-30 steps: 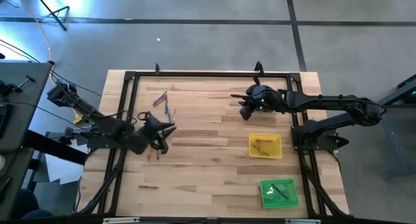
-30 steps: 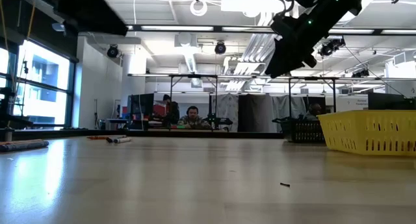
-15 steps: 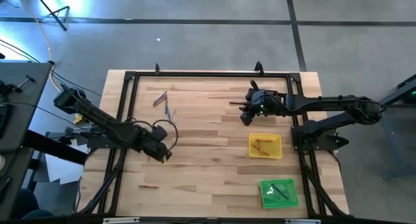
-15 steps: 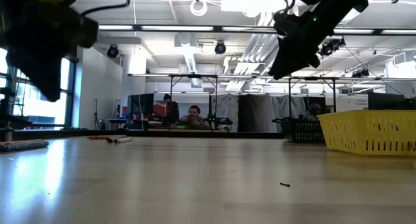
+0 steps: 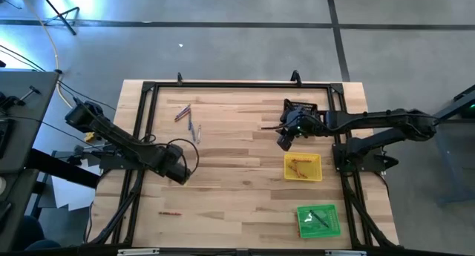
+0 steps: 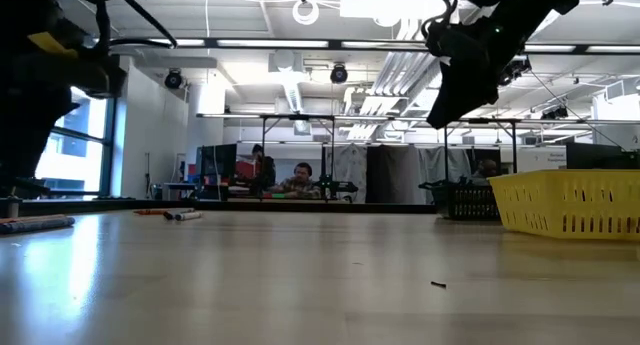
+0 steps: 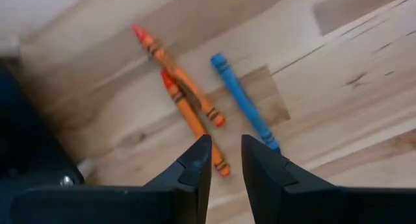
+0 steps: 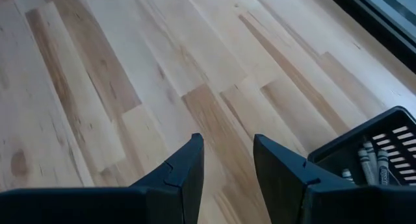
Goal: Sort crayons
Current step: Put the orange crayon into the yellow basket
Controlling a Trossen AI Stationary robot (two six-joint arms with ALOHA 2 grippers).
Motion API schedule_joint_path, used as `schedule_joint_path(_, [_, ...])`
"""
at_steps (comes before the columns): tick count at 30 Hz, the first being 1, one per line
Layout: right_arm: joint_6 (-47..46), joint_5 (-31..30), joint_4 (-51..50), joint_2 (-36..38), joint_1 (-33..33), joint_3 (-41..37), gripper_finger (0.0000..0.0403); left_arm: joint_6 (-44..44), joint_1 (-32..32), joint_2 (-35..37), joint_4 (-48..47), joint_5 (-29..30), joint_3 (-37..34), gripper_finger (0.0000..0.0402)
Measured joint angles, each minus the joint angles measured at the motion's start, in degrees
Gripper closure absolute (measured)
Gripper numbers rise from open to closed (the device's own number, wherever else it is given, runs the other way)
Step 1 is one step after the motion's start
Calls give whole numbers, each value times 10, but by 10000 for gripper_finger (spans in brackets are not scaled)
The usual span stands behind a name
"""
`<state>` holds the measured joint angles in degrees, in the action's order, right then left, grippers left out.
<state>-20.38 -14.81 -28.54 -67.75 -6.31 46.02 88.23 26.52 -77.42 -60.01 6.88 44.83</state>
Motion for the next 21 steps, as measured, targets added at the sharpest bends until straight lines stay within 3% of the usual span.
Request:
schedule_joint_path(6, [14, -2, 0, 0, 0, 0, 274, 24, 10, -14, -2, -37, 0, 328])
schedule_joint_path(21, [14, -17, -2, 0, 0, 0, 274, 21, 13, -112, 2, -58, 0, 328])
